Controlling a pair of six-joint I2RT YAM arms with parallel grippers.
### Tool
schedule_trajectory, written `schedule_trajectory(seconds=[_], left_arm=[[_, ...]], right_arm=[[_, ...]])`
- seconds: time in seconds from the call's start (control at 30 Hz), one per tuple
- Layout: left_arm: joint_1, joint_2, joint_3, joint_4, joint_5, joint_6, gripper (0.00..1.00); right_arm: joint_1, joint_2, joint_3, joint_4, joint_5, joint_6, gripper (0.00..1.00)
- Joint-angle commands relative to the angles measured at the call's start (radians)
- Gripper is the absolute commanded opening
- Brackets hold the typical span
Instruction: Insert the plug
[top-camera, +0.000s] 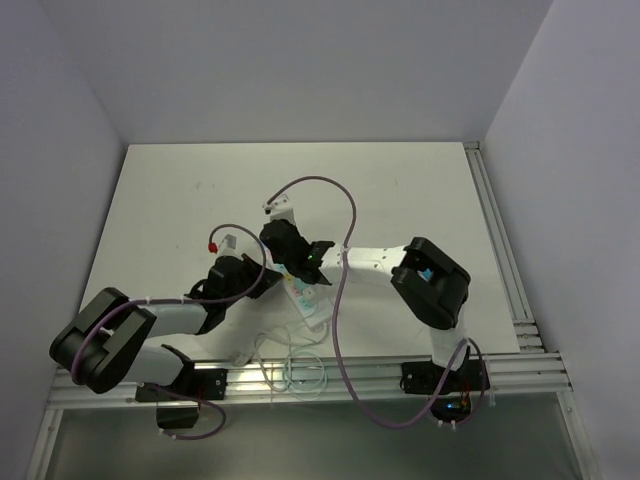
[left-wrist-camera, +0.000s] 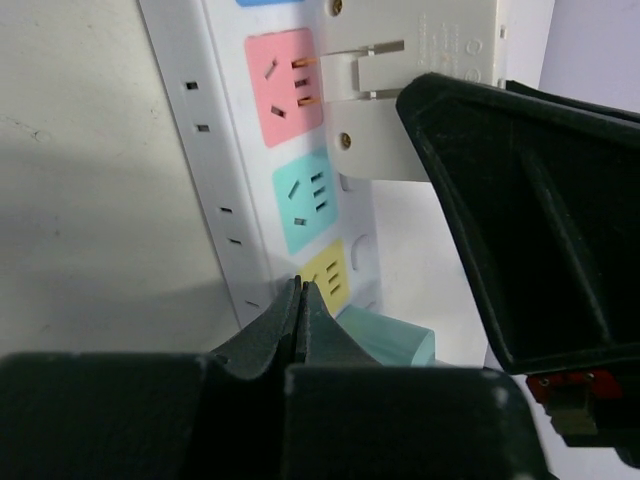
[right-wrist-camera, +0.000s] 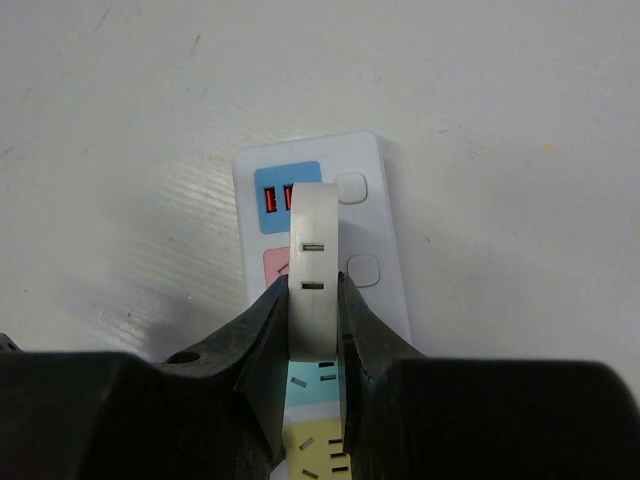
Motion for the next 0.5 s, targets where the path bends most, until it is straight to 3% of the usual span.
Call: schedule_trajectory(seconds=[0.0, 0.2, 0.47], left_arm=[[0.007, 0.002, -0.021, -0.027, -0.013, 0.020, 0.00], [0.027, 0.036, -0.050, 0.023, 0.009, 0.006, 0.00], [0.030, -0.045, -0.063, -0.044, -0.013, 0.023, 0.00]], right_arm=[[0.027, 0.145, -0.046, -0.280, -0.071, 0.015, 0.00], [0.026, 0.199, 0.077, -0.455, -0.144, -0.019, 0.00], [0.003, 0.271, 0.137, -0.515, -0.218, -0.034, 0.00]])
